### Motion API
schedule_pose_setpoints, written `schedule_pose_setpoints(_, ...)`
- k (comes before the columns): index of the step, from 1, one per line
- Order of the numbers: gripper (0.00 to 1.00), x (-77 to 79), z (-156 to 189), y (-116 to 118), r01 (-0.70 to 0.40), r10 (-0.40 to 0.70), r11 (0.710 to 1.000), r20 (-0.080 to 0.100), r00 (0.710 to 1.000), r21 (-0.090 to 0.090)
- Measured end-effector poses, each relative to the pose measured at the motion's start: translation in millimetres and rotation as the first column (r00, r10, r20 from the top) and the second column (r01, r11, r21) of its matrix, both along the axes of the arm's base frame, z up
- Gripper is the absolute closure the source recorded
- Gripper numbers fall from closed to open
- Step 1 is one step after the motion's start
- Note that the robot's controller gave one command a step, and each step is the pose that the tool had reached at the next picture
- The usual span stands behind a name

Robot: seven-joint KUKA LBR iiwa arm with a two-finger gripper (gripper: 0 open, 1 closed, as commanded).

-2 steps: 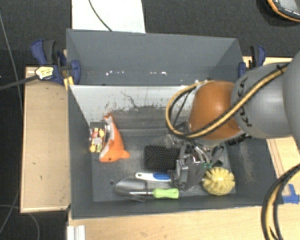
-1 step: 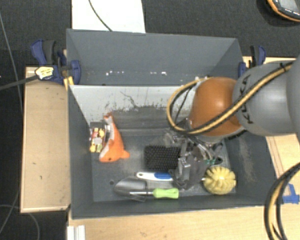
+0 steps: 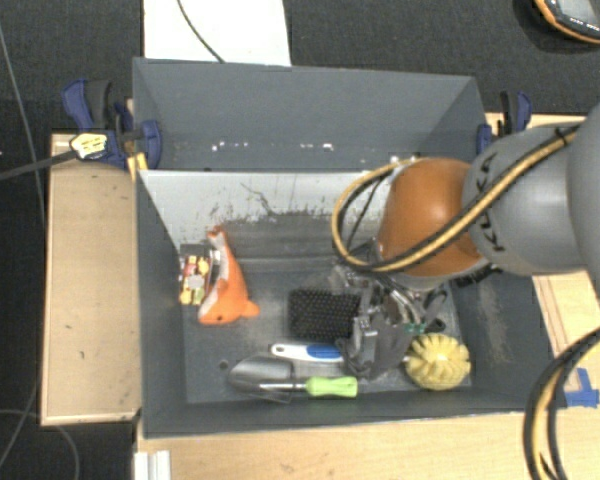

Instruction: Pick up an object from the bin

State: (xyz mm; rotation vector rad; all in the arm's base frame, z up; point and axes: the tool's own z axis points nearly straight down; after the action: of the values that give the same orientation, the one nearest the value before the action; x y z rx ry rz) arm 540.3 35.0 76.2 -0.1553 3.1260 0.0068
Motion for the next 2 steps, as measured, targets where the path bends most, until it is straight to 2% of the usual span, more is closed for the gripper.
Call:
schedule_pose_setpoints(1, 1.0, 6.3, 2.2, -1.1, -0.071, 0.071, 0.997, -0.011, 0.997, 0.004)
schedule_pose_setpoints(2, 1.0, 6.3, 2.2, -1.1, -0.07, 0.07, 0.998, -0.011, 0.997, 0.004)
